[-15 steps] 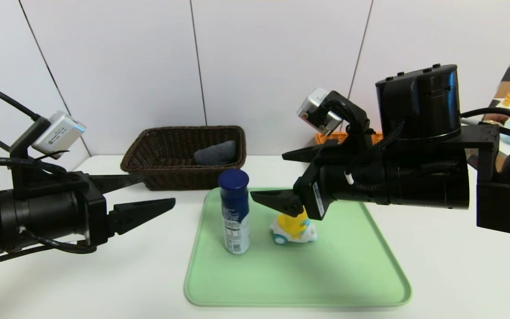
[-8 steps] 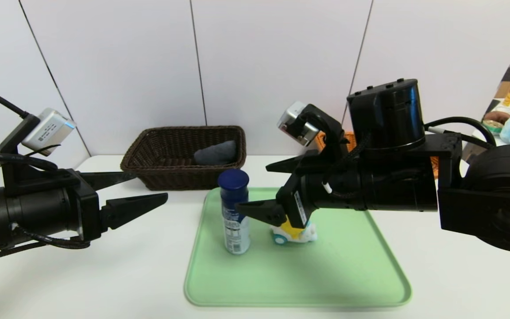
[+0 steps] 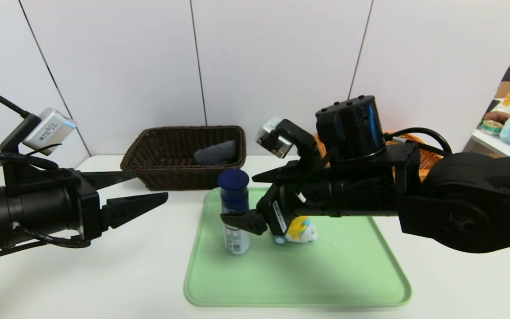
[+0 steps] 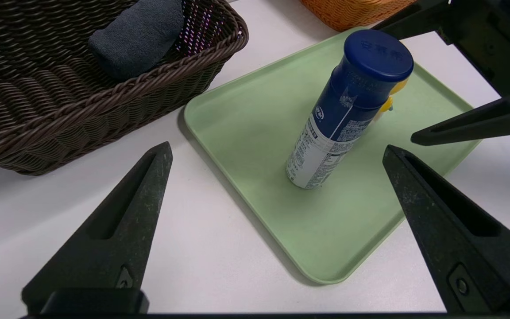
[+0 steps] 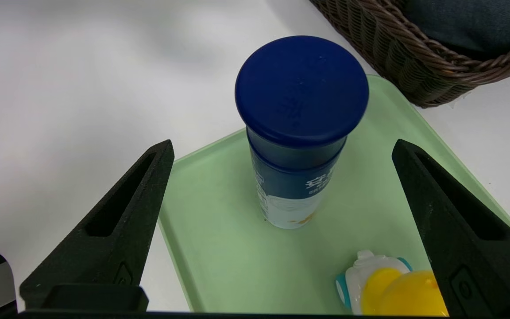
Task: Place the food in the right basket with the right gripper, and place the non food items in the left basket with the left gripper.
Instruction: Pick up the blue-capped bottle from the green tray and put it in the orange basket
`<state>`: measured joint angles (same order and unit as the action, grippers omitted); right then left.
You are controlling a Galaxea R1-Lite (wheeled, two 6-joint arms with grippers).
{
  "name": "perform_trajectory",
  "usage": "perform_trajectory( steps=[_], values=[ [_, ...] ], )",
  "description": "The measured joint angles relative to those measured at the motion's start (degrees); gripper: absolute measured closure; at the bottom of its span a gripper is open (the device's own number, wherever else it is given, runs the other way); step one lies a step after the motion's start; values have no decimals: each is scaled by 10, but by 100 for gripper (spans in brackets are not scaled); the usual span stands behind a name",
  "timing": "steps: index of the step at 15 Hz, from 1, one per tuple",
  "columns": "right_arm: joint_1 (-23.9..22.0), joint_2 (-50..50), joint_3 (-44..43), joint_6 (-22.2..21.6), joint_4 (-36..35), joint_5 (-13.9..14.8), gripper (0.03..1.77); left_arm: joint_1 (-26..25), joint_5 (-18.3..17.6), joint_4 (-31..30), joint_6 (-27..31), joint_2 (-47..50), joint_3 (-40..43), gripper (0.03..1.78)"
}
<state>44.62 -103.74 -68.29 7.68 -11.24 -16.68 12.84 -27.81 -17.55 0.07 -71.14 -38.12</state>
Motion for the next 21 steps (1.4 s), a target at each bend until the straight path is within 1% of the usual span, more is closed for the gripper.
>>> perform_trajectory(
  steps=[10,14,21],
  values=[
    [2,-60,-61,1,12,0,10,0,0,-1,-1,4,1,12],
    [1,-74,-84,0,51,0,10,0,0,-1,-2,6,1,12],
    [1,-96,-97,-2,47,2,10,0,0,-1,-3,10,4,12]
  ],
)
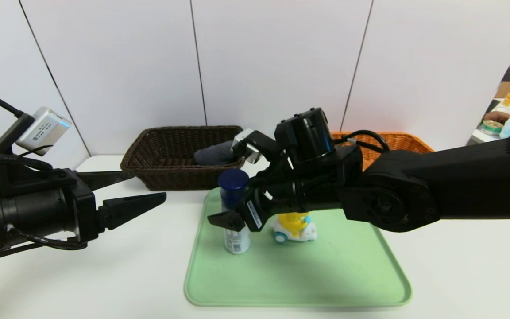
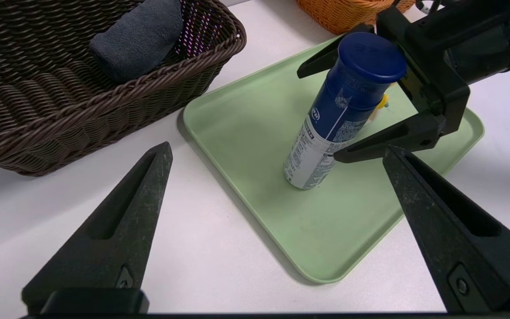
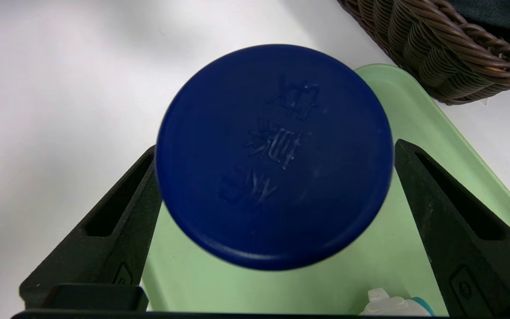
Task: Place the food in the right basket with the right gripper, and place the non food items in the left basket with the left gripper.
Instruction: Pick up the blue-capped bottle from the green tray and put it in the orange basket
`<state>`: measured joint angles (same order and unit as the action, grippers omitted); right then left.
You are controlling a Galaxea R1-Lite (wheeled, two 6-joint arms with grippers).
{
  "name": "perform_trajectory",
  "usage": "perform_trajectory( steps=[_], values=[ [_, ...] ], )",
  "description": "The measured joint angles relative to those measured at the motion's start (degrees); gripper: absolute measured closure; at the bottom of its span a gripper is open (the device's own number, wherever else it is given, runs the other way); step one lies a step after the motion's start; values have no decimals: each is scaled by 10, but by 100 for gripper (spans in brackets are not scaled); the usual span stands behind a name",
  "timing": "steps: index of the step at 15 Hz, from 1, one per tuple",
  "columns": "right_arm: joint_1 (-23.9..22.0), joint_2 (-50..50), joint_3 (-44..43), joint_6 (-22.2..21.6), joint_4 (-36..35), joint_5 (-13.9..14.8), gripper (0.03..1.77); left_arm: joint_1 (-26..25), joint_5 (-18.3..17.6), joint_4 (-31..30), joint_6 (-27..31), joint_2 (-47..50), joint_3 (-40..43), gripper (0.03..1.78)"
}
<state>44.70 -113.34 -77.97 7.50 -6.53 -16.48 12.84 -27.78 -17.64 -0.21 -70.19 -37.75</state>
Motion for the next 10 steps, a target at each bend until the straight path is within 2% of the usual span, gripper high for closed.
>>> perform_trajectory(
  steps=[10],
  values=[
    [0,-1,-16,0,11,1,10,0,-1,-1,0,0,-1,12]
  ],
)
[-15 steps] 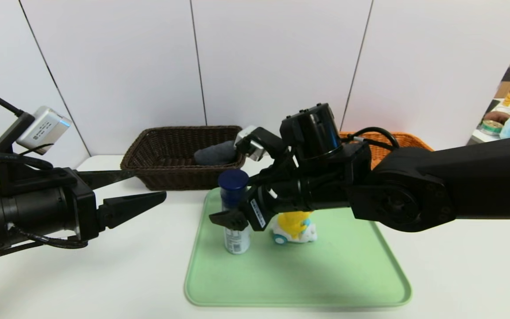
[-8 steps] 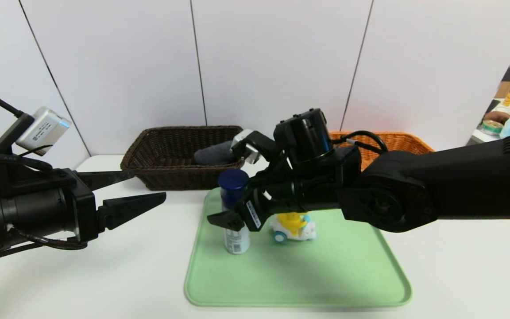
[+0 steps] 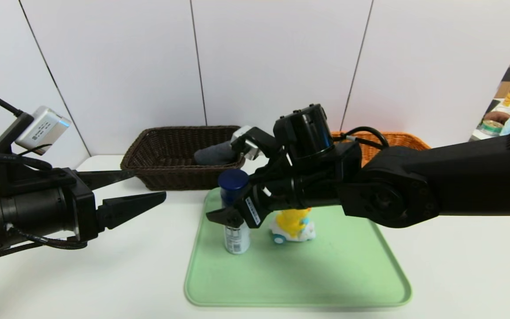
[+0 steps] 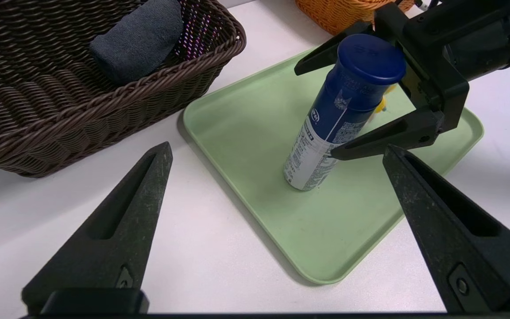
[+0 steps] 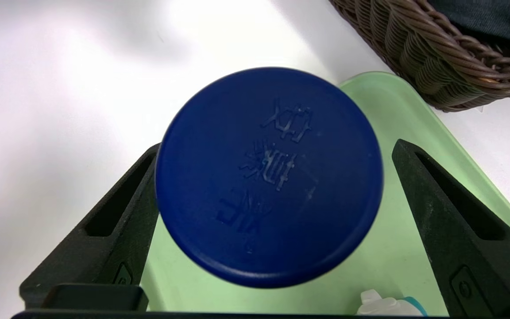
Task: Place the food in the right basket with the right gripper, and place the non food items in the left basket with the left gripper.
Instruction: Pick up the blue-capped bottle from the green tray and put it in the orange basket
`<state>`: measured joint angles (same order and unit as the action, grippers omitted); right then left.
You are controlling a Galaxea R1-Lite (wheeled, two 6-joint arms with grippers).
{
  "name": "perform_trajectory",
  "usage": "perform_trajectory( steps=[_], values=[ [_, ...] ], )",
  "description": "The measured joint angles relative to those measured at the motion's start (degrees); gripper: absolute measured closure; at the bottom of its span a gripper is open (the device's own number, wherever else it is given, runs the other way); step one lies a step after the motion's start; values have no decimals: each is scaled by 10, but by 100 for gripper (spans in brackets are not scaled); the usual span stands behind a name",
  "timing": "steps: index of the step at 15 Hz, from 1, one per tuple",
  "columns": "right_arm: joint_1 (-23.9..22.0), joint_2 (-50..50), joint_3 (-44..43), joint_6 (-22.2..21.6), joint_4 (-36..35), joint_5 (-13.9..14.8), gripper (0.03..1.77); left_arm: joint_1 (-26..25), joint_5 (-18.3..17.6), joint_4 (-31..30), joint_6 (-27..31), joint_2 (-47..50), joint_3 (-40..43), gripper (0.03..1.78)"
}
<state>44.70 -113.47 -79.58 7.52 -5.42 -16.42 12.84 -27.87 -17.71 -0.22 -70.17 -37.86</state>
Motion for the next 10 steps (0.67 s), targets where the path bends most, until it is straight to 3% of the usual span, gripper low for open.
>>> perform_trajectory(
  steps=[10],
  values=[
    [-3,21,-2,0,31,3,10,0,-3,-2,-7,0,-1,12]
  ],
)
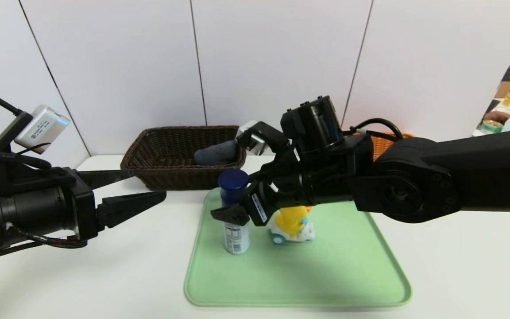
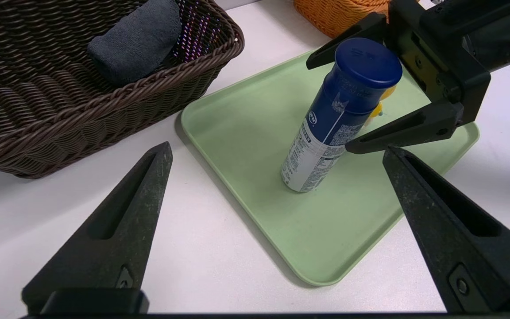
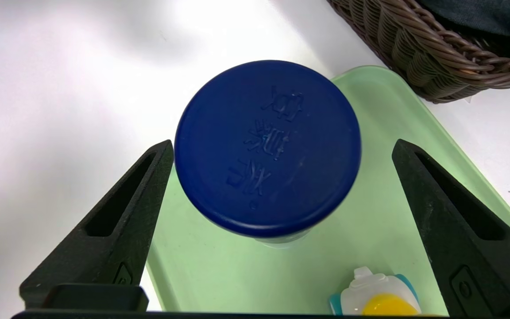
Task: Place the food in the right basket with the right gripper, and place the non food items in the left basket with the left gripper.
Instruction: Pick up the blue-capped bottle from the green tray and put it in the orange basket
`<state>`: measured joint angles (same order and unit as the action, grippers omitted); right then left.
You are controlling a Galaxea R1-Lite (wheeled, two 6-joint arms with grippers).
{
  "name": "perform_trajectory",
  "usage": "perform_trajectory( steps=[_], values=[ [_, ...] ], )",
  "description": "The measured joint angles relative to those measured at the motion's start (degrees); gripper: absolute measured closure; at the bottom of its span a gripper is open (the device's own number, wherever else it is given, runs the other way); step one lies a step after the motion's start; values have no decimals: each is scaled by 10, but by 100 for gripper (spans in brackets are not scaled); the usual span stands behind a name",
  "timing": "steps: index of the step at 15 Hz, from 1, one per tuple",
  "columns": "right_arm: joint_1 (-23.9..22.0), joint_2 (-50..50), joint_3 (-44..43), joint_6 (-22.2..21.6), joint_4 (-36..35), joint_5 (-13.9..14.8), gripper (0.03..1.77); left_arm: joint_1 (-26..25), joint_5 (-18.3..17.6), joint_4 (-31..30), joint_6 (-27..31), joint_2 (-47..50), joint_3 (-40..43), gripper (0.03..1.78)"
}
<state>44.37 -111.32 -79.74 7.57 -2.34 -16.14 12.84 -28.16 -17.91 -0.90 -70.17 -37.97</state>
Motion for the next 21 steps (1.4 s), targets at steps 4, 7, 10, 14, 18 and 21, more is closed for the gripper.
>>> perform_trajectory(
  steps=[4,7,10,14,18,21],
  values=[
    [1,-3,0,0,-4,-1,10,0,0,1,0,2,0,12],
    [3,-4,0,1,-6,0,10,0,-1,2,0,3,0,12],
    [3,-7,-1,1,-10,-1,10,0,-1,1,0,3,0,12],
    [4,-8,1,2,-10,-1,65,0,-1,2,0,4,0,12],
    [10,-9,1,1,-9,-3,101,0,-1,2,-1,6,3,12],
    [14,-9,1,-2,-8,-4,101,0,-1,2,-1,8,4,12]
  ],
)
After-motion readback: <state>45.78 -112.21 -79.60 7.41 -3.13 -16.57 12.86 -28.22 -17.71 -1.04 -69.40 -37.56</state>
